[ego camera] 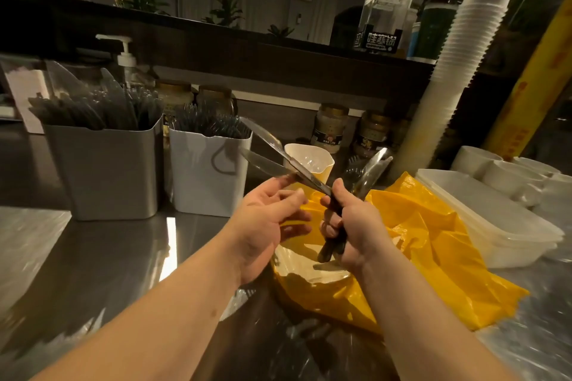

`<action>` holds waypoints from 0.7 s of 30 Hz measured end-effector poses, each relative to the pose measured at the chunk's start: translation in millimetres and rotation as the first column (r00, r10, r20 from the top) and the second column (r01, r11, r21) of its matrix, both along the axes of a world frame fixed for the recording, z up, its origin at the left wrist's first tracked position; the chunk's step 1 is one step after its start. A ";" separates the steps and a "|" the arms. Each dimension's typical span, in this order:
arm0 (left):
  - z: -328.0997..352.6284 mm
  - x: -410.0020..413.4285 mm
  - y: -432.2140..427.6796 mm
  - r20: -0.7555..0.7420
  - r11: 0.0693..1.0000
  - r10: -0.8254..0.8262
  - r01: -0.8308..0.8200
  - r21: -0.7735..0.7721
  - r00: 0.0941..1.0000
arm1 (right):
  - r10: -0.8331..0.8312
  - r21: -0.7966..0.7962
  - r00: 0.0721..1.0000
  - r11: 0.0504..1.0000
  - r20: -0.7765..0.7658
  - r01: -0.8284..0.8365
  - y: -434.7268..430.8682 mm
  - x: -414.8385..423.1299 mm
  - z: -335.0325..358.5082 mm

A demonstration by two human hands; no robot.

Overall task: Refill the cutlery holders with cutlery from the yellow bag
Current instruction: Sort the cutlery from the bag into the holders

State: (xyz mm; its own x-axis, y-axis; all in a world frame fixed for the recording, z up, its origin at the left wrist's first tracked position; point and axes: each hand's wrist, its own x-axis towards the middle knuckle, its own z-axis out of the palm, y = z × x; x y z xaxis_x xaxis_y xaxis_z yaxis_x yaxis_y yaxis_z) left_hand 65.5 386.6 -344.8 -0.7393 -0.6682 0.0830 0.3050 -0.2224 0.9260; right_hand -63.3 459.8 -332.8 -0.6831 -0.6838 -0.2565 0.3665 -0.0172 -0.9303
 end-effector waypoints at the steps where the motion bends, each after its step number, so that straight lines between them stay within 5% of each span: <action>1: -1.8 -2.0 1.5 0.015 0.998 0.059 -0.059 -0.035 0.998 | 0.012 0.015 0.999 1.000 -0.034 -0.012 -0.9 3.4 -1.0; 5: -0.7 -4.8 3.5 0.012 0.969 0.237 -0.236 -0.072 0.971 | 0.170 0.090 0.974 0.983 -0.151 -0.158 -1.6 12.1 -2.0; 10: 11.4 2.7 -9.7 -0.156 0.930 0.365 -0.353 0.099 0.918 | 0.214 0.046 0.960 0.977 -0.182 -0.209 -3.6 13.6 -1.1; 17: 4.2 -2.2 3.6 0.098 0.980 0.196 -0.197 -0.002 0.976 | 0.380 -0.022 0.899 0.919 -0.218 -0.394 4.3 11.8 0.1; 21: 9.6 1.8 -1.0 0.029 0.985 0.153 -0.155 0.077 0.988 | 0.456 -0.028 0.859 0.880 -0.232 -0.474 6.7 11.7 1.1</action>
State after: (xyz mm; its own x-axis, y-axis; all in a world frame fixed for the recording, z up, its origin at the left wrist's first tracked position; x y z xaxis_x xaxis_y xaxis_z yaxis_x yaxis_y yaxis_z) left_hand 67.4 385.6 -335.2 -0.6284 -0.7778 0.0094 0.3197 -0.2473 0.9147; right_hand -51.6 466.5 -331.7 -0.3116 -0.9475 -0.0718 0.1448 0.0273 -0.9891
